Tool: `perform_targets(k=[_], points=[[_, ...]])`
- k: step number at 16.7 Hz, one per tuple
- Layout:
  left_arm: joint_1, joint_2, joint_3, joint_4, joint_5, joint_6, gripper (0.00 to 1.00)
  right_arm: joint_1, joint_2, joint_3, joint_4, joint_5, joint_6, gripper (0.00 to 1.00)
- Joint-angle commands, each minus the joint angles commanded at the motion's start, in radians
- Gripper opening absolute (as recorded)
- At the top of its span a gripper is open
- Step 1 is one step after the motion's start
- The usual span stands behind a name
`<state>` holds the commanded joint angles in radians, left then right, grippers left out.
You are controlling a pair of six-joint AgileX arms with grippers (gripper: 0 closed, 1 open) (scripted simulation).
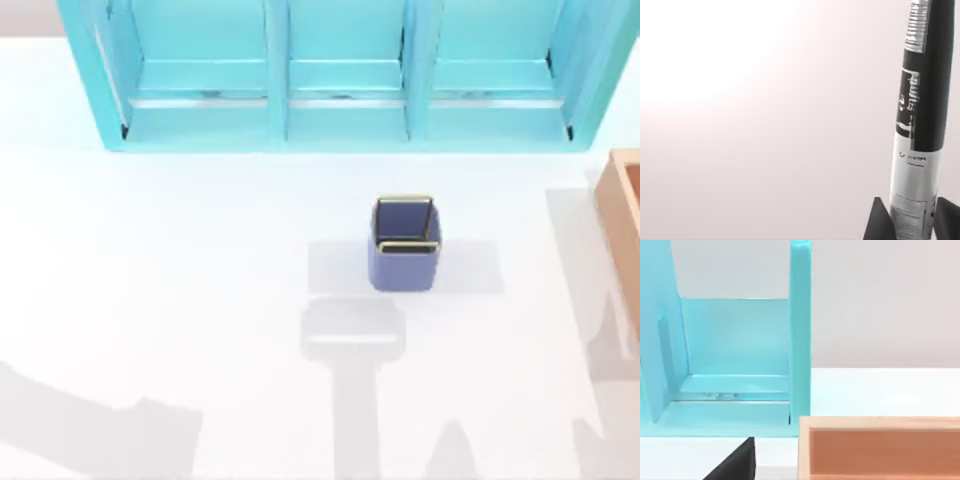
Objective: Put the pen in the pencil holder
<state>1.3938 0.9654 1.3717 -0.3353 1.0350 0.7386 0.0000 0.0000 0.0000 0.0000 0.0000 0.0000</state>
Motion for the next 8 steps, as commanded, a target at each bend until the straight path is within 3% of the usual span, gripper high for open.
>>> perform_targets(k=[8], points=[[0.231, -0.375, 0.284, 0.769, 0.355, 0.669, 0.00, 0.000, 0.000, 0.000, 0.000, 0.000, 0.000, 1.00]])
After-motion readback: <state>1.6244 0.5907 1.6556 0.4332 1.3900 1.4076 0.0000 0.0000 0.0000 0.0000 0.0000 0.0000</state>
